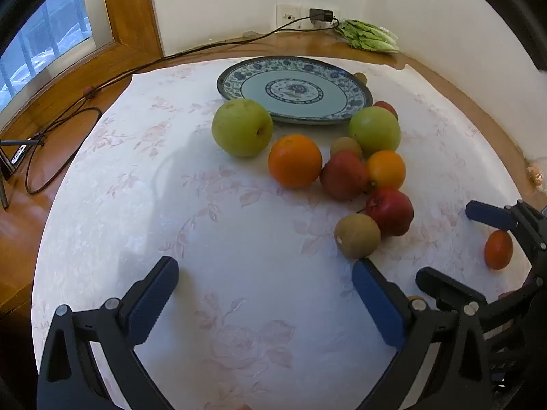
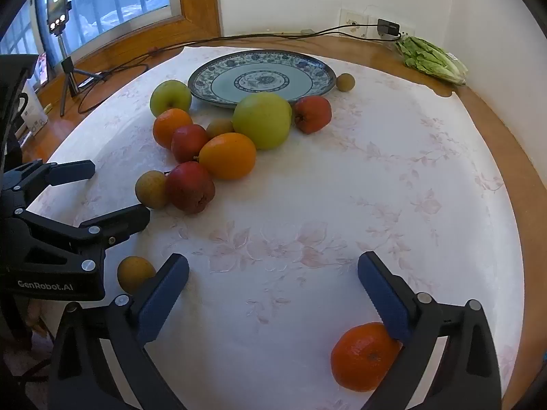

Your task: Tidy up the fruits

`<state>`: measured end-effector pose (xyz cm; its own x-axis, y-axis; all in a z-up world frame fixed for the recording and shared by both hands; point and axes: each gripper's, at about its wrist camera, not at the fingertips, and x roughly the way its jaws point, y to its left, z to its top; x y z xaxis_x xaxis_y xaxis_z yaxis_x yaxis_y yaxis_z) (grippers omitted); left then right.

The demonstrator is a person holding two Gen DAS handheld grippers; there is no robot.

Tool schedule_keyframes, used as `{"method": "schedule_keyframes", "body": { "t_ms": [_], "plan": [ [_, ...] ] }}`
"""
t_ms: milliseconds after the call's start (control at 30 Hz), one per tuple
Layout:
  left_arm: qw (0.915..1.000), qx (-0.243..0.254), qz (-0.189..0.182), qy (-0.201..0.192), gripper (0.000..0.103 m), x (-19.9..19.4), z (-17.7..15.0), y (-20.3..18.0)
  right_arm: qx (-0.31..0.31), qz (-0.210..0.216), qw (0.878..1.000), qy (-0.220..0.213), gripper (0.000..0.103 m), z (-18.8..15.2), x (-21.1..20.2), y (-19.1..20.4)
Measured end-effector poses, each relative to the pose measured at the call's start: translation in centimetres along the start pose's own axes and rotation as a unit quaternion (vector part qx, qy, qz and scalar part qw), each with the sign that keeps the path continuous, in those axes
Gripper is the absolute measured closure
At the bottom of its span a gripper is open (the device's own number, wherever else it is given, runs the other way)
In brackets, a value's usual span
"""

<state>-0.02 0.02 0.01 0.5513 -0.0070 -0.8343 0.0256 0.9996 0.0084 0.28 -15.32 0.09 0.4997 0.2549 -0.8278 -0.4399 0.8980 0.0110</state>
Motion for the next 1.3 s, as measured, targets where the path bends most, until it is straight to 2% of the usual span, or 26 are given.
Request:
{"method": "schedule_keyframes", "body": {
  "t_ms": [1300],
  "plan": [
    [1.0, -0.001, 0.0, -0.005, 0.0, -0.26, -0.08, -0.2, -0.003, -0.003, 1.0, -0.006, 0.0, -0.04, 0.1, 0.35]
  ]
}}
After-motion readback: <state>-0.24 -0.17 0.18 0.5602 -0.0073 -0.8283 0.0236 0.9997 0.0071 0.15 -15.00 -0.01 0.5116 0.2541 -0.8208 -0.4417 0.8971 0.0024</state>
